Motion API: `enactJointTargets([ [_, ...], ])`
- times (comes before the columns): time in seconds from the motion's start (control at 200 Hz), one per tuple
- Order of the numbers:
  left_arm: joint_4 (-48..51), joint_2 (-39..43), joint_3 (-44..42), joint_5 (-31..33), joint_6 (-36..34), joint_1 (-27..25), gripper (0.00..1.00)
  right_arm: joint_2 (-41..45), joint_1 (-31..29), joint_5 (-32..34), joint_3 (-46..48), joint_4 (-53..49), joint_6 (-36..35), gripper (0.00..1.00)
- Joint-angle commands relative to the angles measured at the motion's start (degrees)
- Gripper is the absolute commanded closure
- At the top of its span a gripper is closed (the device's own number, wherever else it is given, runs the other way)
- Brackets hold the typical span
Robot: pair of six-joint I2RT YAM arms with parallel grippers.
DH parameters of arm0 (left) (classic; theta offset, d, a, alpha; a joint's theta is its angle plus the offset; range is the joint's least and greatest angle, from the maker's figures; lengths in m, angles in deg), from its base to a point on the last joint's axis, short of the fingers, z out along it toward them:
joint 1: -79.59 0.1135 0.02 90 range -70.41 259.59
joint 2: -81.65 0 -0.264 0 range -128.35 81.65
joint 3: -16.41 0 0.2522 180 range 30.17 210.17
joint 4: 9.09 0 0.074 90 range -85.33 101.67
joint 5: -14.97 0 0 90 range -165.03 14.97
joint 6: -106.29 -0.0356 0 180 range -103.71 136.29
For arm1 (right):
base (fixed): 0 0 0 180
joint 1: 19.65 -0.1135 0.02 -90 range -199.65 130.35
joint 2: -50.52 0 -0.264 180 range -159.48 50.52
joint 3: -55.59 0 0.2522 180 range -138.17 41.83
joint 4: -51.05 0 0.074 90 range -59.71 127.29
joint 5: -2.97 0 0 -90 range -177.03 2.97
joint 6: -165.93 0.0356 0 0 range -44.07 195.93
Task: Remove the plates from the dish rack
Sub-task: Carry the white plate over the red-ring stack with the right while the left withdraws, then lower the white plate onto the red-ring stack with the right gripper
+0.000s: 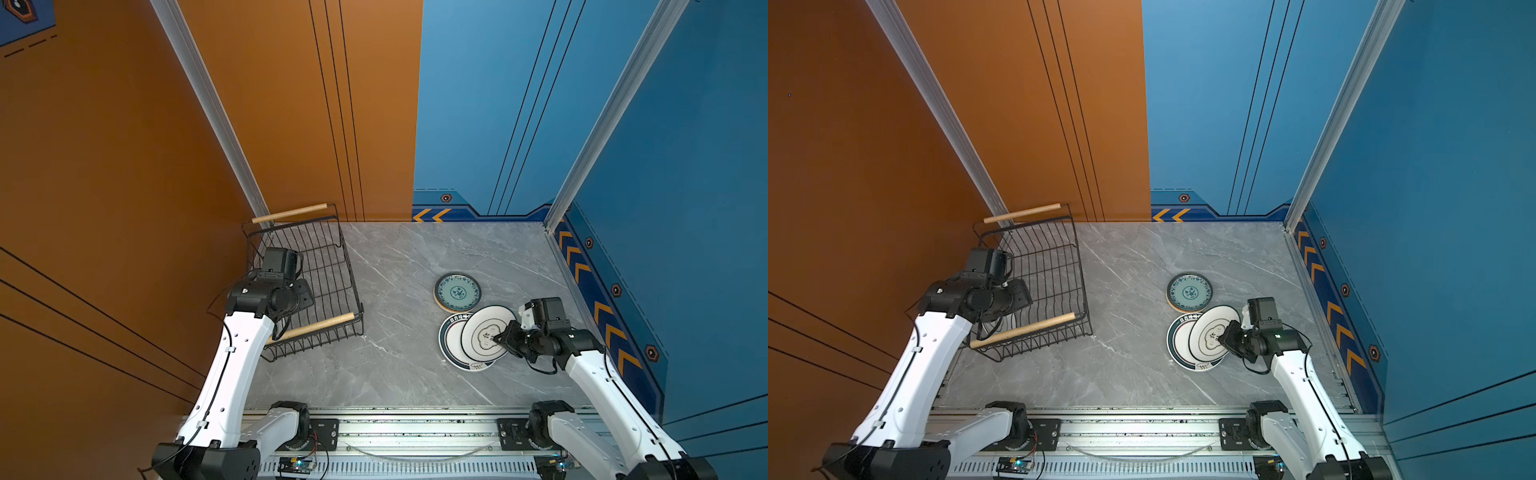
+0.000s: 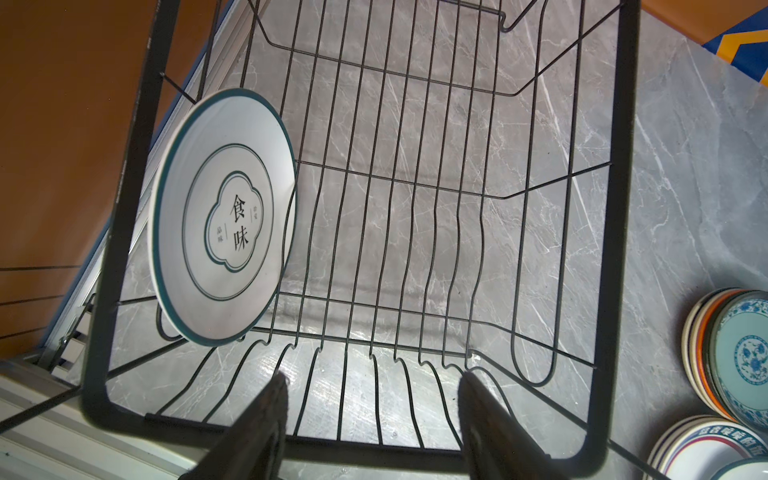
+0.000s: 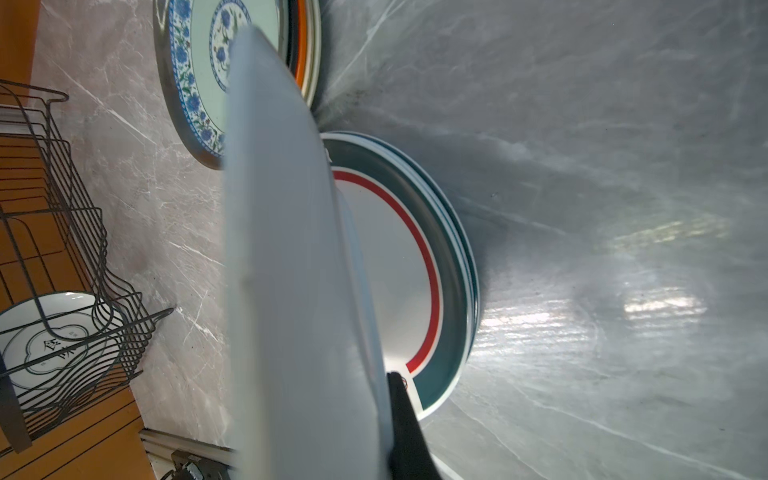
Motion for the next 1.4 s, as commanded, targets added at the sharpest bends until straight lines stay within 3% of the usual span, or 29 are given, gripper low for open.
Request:
enactJointTargets([
  [0.0, 1.31, 0.49, -1.08, 1.58, -0.26, 0.52, 0.34, -0.11, -0.97, 0.90, 0.66, 1.58, 0.93, 0.94],
  [0.406, 0.90, 0.05, -1.63, 1.81, -0.52, 0.91, 0.34, -2.76, -1.85, -1.91, 1.98, 3.00, 0.45, 0.86],
  [0.731, 0.49, -0.21, -2.25, 1.75, -0.83, 1.31, 0.35, -3.97, -2.65, -0.68, 2.06, 2.91, 0.46, 0.71],
  [1.121, -0.43, -0.67, -3.20, 1.53, -1.11, 1.75, 0.35, -6.51, -4.27, 1.39, 1.72, 3.00, 0.18, 0.64],
  [1.397, -0.77, -0.92, -3.60, 1.49, -1.48, 2.18, 0.35, -7.84, -5.70, 3.52, 1.23, 2.83, 0.35, 0.46],
])
